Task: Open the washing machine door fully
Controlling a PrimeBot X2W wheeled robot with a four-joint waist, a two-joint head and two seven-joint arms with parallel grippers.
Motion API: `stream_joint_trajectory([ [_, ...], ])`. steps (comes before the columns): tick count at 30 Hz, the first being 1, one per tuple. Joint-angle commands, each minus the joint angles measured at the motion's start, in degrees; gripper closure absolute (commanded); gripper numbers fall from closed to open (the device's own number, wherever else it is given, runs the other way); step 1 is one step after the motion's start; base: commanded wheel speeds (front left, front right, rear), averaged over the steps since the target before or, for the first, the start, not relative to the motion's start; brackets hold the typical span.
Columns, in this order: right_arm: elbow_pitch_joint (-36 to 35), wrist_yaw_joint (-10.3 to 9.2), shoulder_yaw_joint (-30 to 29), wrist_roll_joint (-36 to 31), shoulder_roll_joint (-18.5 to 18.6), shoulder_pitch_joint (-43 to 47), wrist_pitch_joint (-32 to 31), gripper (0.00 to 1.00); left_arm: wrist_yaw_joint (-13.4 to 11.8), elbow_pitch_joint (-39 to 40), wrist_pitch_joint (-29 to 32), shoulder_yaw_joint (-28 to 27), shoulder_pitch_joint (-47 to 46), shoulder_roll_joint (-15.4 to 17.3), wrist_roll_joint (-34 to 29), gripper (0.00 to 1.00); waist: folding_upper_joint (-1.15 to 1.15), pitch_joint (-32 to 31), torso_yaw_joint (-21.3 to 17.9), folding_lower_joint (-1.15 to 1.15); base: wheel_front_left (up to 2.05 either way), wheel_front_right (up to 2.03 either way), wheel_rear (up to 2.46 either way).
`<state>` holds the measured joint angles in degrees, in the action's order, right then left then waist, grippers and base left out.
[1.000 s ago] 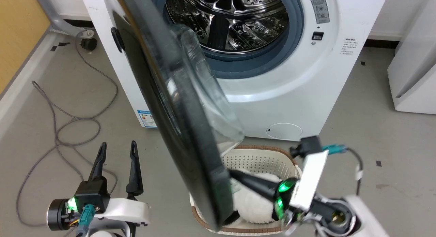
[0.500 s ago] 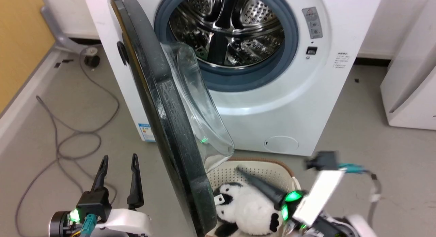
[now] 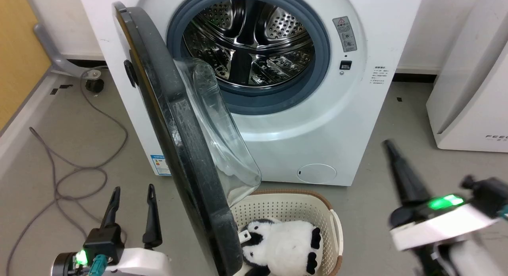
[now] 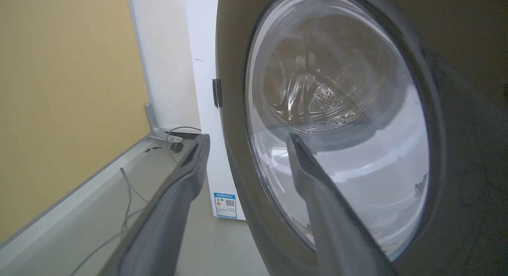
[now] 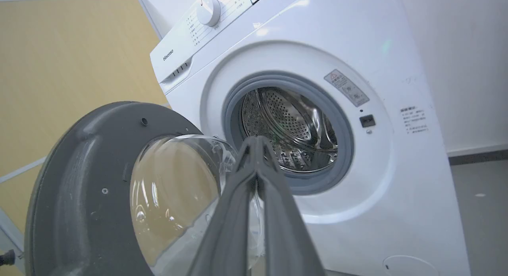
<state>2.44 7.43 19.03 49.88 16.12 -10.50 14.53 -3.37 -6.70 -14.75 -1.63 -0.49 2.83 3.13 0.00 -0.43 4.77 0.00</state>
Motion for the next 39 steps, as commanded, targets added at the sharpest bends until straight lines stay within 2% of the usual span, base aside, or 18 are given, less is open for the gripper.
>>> stream_joint_trajectory([
  [1,-0.4,0.06,-3.6,-6.4,-0.4,0.6,0.4,1.0,0.1,0.3,-0.2,-0.5,1.0,0.0,-0.2,0.0,0.0,-0.1,-0.4,0.0,0.0,0.0,0.0],
  [4,-3.6,0.06,-10.3,-18.9,-2.9,2.5,0.4,1.0,0.1,0.6,-0.2,-0.8,1.2,0.0,-0.3,0.0,0.0,-0.2,-0.6,0.0,0.0,0.0,0.0],
  [7,-6.7,0.06,-14.1,-30.5,-4.9,5.3,0.4,1.0,0.1,0.8,-0.2,-0.9,1.3,0.0,-0.3,0.0,0.0,-0.1,-0.6,0.0,0.0,0.0,0.0],
  [11,-7.7,0.06,-16.9,-38.3,-7.4,9.5,0.5,1.0,0.0,0.9,-0.2,-0.9,1.4,0.0,-0.4,0.0,0.0,-0.3,-0.5,0.0,0.0,0.0,0.0],
  [17,-5.0,0.06,-19.2,-41.9,-10.8,15.1,0.5,1.0,0.1,0.8,-0.2,-0.7,1.7,0.0,-0.4,0.0,0.0,-0.7,-0.3,0.0,0.0,0.0,0.0],
  [18,-4.7,0.06,-19.6,-41.8,-11.3,15.8,0.5,0.95,0.1,0.9,-0.2,-0.8,1.7,0.0,-0.4,0.0,0.0,-0.8,-0.3,0.0,0.0,0.0,0.0],
  [19,-4.4,0.06,-19.7,-41.8,-11.7,16.4,0.5,0.59,0.0,1.0,-0.2,-0.9,1.8,0.0,-0.3,0.0,0.0,-0.8,-0.4,0.0,0.0,0.0,0.0],
  [20,-4.2,0.06,-20.0,-41.8,-12.0,16.7,0.5,0.0,-0.1,1.1,-0.2,-1.1,1.9,0.0,-0.3,0.0,0.0,-0.8,-0.5,0.0,0.0,0.0,0.0],
  [30,-3.9,0.06,-21.1,-41.2,-13.1,17.1,0.5,0.0,-0.1,1.8,-0.2,-2.0,2.2,0.0,-0.3,0.0,0.0,-0.9,-0.8,0.0,0.0,0.0,0.0],
  [31,-3.8,0.06,-21.3,-41.2,-13.2,17.0,0.5,0.0,-0.1,2.2,-0.2,-2.0,2.0,0.0,-0.2,0.58,0.0,-0.8,-0.8,0.0,0.0,0.0,0.0],
  [32,-3.8,0.06,-21.3,-41.2,-13.2,17.0,0.5,0.0,-0.2,2.7,-0.2,-2.1,1.9,0.0,-0.3,1.0,0.0,-0.8,-0.7,0.0,0.0,0.0,0.0],
  [39,-3.9,0.06,-21.8,-41.3,-13.2,17.1,0.5,0.0,-0.7,9.1,-0.2,-3.6,-0.9,0.1,-1.2,1.0,0.0,-0.6,0.0,0.0,0.0,0.0,0.0],
])
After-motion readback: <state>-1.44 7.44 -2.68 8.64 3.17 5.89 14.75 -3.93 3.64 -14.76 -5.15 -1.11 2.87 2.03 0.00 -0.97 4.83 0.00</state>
